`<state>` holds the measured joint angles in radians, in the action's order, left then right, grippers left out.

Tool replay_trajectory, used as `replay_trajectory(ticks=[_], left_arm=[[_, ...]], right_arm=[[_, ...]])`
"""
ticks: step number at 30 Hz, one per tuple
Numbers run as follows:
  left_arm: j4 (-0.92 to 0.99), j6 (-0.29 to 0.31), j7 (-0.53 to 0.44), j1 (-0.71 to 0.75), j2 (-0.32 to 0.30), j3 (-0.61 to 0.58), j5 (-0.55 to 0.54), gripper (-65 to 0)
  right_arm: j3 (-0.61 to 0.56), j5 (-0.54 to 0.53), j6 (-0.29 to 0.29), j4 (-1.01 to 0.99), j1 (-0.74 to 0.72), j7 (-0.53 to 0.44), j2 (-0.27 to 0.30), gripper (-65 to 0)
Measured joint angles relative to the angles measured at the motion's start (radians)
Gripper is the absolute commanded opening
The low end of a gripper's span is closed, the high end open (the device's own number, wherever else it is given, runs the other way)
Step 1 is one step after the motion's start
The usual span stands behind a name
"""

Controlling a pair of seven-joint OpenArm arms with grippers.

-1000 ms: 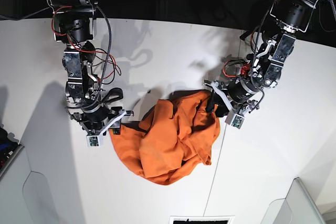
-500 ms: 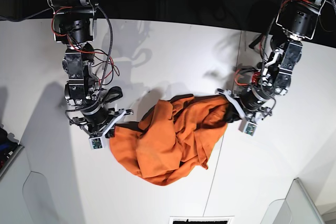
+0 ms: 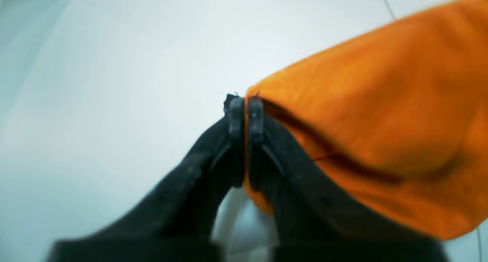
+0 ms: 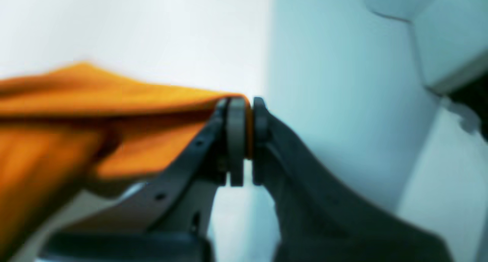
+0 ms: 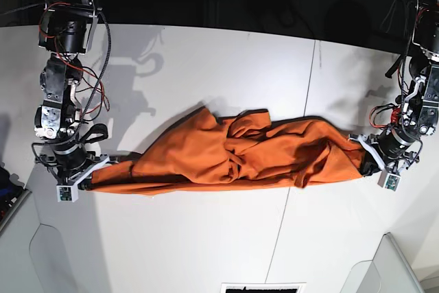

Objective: Layout the t-shirt on the table in an organized manner, then fold the t-shirt properly
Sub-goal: 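Pull the grippers apart to stretch the shirt across the table, then regrasp the shirt with both grippers and drag it diagonally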

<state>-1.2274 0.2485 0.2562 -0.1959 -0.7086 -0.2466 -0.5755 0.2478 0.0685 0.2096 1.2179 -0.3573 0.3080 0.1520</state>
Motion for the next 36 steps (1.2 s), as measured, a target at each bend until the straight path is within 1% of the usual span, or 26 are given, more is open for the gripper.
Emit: replay_trajectory(ticks=[1, 2, 3, 4, 5, 6, 8, 10, 12, 14, 16, 17, 20, 23, 24, 25, 27, 29, 31, 33, 34, 36], left_arm=[[0.0, 0.0, -0.001, -0.001, -0.001, 0.0, -0.008, -44.8], [0.0, 0.001, -0.002, -0.004, -0.001, 0.0, -0.021, -39.8], [0.0, 0.003, -0.001, -0.007, 0.0, 0.0, -0.026, -37.1], [0.0, 0.004, 0.001, -0.011, 0.0, -0.001, -0.037, -36.4], [-0.001, 0.004, 0.023, -0.019, 0.0, -0.001, -0.037, -36.4], [-0.007, 0.003, 0.068, -0.029, -0.001, 0.0, -0.036, -36.5], [-0.034, 0.003, 0.146, -0.047, -0.001, 0.0, -0.023, -36.5], [-0.068, 0.006, 0.194, -0.066, 0.0, 0.007, -0.011, -36.5], [-0.103, 0.006, 0.216, -0.077, 0.002, 0.049, -0.012, -36.5], [-0.14, 0.008, 0.227, -0.079, 0.001, 0.115, -0.055, -36.5], [-0.168, 0.039, 0.274, -0.081, -0.002, 0.182, -0.122, -36.5], [-0.179, 0.062, 0.302, -0.082, -0.004, 0.204, -0.161, -36.5], [-0.198, 0.181, 0.357, -0.081, -0.005, 0.224, -0.262, -36.5], [-0.199, 0.334, 0.419, -0.064, 0.001, 0.209, -0.357, -36.5], [-0.199, 0.372, 0.427, -0.052, 0.002, 0.193, -0.365, -36.5], [-0.199, 0.386, 0.43, -0.042, 0.005, 0.169, -0.365, -36.5], [-0.199, 0.388, 0.431, -0.018, 0.019, 0.109, -0.337, -36.4], [-0.199, 0.388, 0.422, 0.0, 0.047, 0.05, -0.262, -36.4], [-0.198, 0.38, 0.369, 0.011, 0.077, 0.005, -0.174, -36.4], [-0.198, 0.312, 0.296, 0.01, 0.111, -0.015, -0.077, -36.4], [-0.198, 0.288, 0.268, 0.006, 0.127, -0.016, -0.033, -36.4], [-0.198, 0.259, 0.254, -0.001, 0.154, -0.016, 0.021, -36.4]], right_arm=[[0.026, -0.03, 0.0, 0.0, 0.0, 0.002, 0.0, -51.7], [0.05, -0.059, 0.0, 0.0, 0.003, 0.001, 0.0, -41.7], [0.069, -0.092, 0.0, 0.0, 0.003, 0.002, 0.0, -33.5], [0.089, -0.129, -0.001, 0.0, 0.006, 0.012, 0.001, -28.4], [0.105, -0.166, -0.004, 0.0, 0.009, 0.044, 0.003, -27.2], [0.119, -0.201, -0.004, 0.0, 0.011, 0.087, 0.003, -27.3], [0.14, -0.238, 0.001, 0.0, 0.017, 0.162, 0.002, -27.3], [0.162, -0.271, 0.041, 0.002, 0.023, 0.209, 0.0, -27.3], [0.176, -0.358, 0.085, 0.039, 0.049, 0.231, 0.0, -27.3], [0.187, -0.44, 0.119, 0.104, 0.094, 0.255, -0.005, -27.3], [0.194, -0.491, 0.157, 0.187, 0.15, 0.301, -0.023, -27.3], [0.193, -0.507, 0.173, 0.225, 0.178, 0.325, -0.037, -27.3], [0.189, -0.553, 0.215, 0.304, 0.251, 0.362, -0.09, -27.3], [0.188, -0.583, 0.22, 0.327, 0.309, 0.369, -0.124, -27.3], [0.188, -0.582, 0.22, 0.327, 0.326, 0.37, -0.132, -27.3], [0.19, -0.581, 0.222, 0.327, 0.343, 0.369, -0.142, -27.3], [0.193, -0.574, 0.225, 0.327, 0.373, 0.37, -0.167, -27.3], [0.193, -0.576, 0.225, 0.327, 0.389, 0.369, -0.198, -27.3], [0.19, -0.582, 0.225, 0.317, 0.393, 0.356, -0.222, -27.3], [0.19, -0.584, 0.225, 0.304, 0.393, 0.348, -0.244, -27.3], [0.19, -0.586, 0.225, 0.299, 0.393, 0.338, -0.249, -27.3], [0.19, -0.586, 0.225, 0.291, 0.391, 0.33, -0.26, -27.3]])
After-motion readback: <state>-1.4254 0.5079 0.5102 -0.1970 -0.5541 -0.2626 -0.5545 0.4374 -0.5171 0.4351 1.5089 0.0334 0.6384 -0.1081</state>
